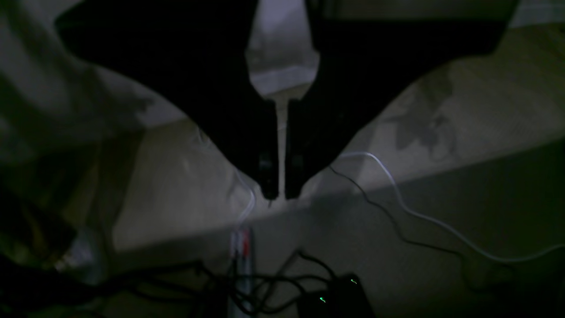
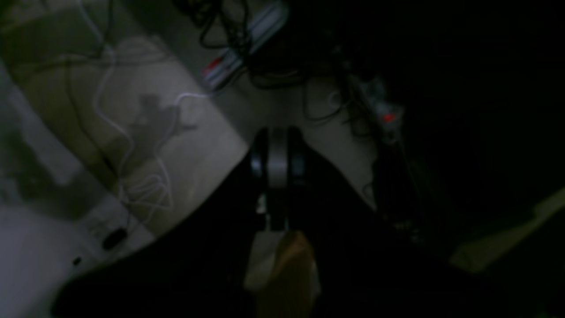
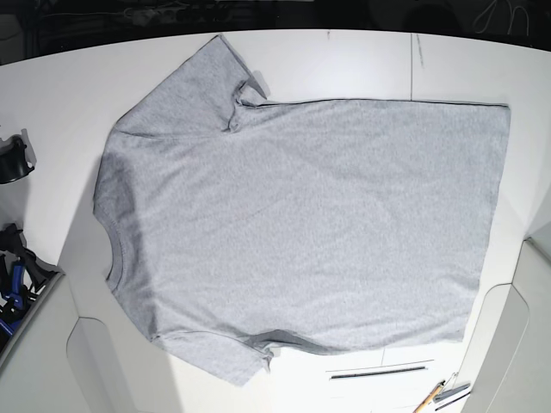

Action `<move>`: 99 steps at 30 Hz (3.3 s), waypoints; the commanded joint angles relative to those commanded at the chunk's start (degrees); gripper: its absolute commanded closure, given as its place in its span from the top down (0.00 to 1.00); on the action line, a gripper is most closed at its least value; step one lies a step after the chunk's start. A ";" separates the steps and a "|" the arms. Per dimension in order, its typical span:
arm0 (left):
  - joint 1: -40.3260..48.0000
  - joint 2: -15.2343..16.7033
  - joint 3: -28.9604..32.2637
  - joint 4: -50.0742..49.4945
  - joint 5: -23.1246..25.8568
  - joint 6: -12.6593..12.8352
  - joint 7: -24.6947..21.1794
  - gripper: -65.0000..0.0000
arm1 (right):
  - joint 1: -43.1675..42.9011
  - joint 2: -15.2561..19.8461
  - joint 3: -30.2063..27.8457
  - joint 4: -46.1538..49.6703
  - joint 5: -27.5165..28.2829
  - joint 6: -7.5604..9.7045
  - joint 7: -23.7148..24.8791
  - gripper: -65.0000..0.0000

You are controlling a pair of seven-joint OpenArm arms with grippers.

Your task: Fold the T-shirt properly

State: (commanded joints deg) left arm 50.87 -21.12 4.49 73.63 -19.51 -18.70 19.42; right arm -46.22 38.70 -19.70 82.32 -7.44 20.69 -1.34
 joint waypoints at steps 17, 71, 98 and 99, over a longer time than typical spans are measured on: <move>16.35 0.00 -19.23 27.65 -0.55 0.02 7.61 0.05 | -9.68 3.65 16.50 25.22 18.34 0.33 -10.62 0.00; -10.47 -8.92 -42.86 22.32 -30.91 -7.58 13.66 0.54 | 8.72 -20.11 35.32 21.70 42.62 -7.28 -33.66 0.61; -16.00 -10.40 -41.99 13.11 -33.44 -9.46 16.81 0.55 | 11.61 -29.05 28.57 21.38 44.33 -6.71 -35.21 0.61; -16.57 -10.69 -41.99 12.68 -33.40 -9.46 16.87 0.56 | 11.61 -29.07 28.57 21.38 44.33 -6.71 -35.17 0.61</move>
State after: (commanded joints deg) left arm 34.30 -31.81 -37.50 86.30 -52.90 -28.16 36.29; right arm -34.61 9.63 8.86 103.70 36.88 13.98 -36.51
